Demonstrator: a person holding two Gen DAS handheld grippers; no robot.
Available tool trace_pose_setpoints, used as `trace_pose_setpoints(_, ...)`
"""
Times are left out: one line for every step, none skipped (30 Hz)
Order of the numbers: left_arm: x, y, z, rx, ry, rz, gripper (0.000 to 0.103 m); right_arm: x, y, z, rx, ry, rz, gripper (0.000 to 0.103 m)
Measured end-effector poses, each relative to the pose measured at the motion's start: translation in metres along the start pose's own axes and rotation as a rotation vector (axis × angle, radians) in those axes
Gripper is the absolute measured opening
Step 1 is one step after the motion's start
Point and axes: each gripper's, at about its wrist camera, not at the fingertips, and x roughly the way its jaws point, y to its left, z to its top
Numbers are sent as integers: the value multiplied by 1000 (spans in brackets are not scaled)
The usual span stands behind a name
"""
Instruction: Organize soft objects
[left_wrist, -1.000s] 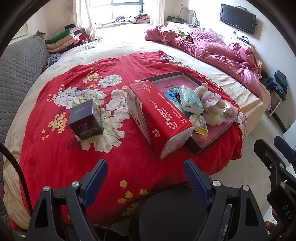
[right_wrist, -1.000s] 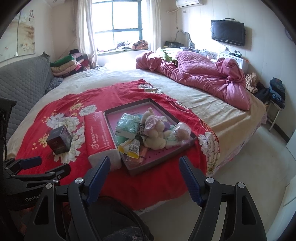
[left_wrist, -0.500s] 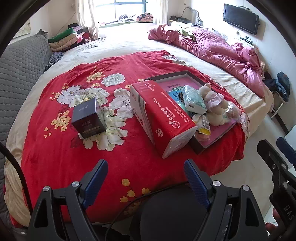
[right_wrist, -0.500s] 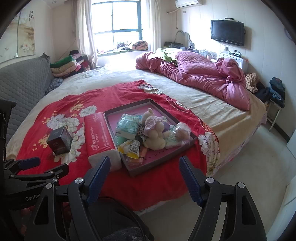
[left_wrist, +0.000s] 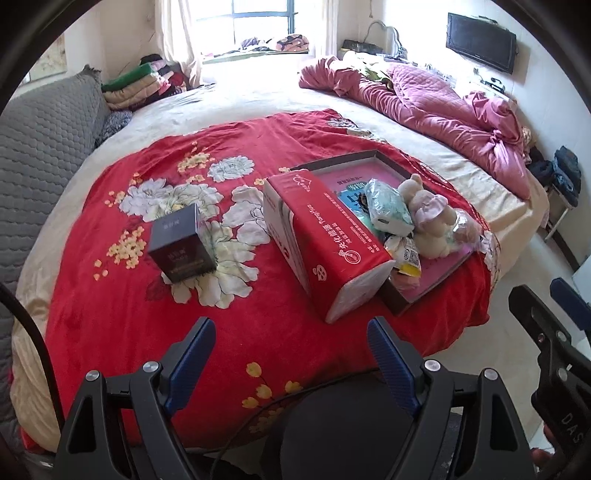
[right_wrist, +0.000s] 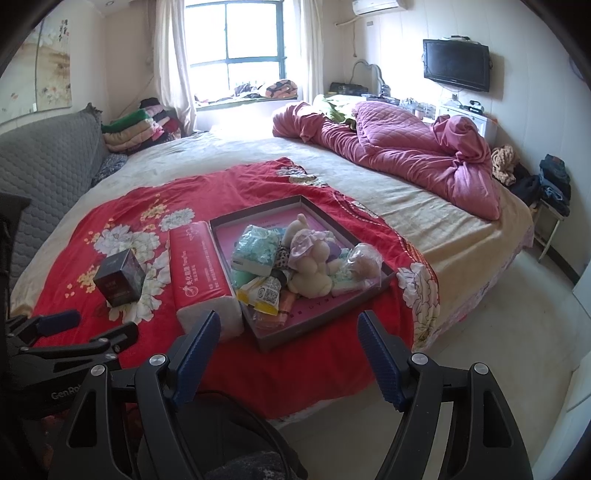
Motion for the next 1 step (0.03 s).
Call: trace_pose_setpoints(1,-1,1,2,2,9,83,0,0,0,1,-1,-1,78)
